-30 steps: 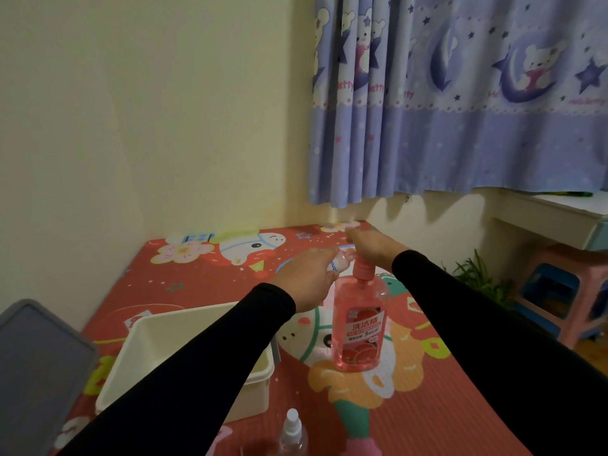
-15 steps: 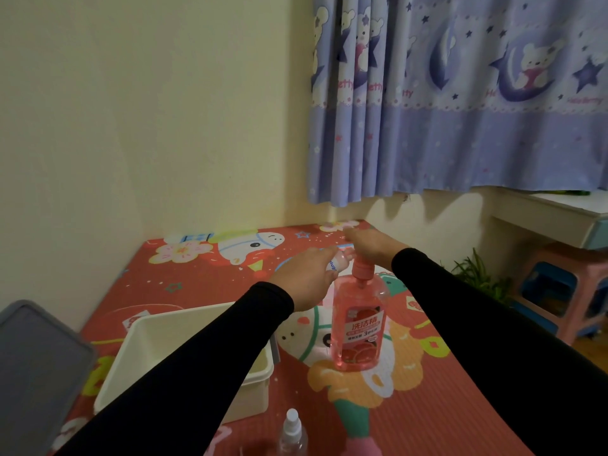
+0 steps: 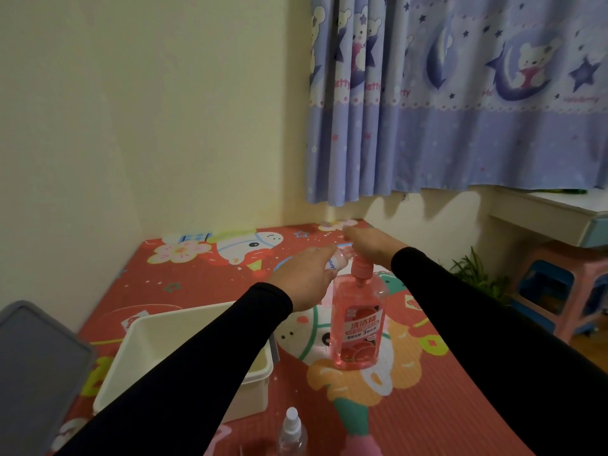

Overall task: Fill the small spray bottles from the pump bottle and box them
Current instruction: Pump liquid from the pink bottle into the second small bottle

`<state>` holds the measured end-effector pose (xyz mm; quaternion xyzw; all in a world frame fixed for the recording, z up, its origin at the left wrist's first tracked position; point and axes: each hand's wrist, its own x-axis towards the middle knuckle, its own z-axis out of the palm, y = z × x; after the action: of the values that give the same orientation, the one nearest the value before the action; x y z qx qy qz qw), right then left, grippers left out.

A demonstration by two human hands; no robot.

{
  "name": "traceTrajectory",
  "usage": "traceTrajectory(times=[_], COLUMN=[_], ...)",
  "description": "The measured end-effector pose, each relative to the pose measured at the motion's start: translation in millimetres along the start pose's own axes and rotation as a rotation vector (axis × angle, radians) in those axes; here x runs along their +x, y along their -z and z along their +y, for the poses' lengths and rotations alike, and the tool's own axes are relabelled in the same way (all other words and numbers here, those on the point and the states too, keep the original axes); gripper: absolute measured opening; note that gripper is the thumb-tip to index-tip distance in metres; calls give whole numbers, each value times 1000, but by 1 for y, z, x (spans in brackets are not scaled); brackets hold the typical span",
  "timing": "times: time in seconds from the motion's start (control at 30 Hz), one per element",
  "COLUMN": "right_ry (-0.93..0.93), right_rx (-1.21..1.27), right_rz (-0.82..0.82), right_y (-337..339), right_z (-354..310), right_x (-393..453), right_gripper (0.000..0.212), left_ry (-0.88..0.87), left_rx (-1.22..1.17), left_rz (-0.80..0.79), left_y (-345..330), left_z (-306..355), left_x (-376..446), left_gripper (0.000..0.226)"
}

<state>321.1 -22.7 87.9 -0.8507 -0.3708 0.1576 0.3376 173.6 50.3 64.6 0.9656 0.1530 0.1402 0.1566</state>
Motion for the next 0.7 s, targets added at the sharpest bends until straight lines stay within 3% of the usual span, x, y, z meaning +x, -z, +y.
traceTrajectory(times=[0.4, 0.7], right_ry=[-1, 1], right_rx=[-45, 60], right_rz=[-20, 6], right_y=[-5, -1], right_z=[3, -3], right_x=[0, 4], right_gripper=[42, 52], left_ry=[27, -3], left_rx=[-7, -36], left_rz=[-14, 8], left_y=[-5, 0], left_z=[-3, -5], left_x=[0, 3], left_gripper=[49, 49])
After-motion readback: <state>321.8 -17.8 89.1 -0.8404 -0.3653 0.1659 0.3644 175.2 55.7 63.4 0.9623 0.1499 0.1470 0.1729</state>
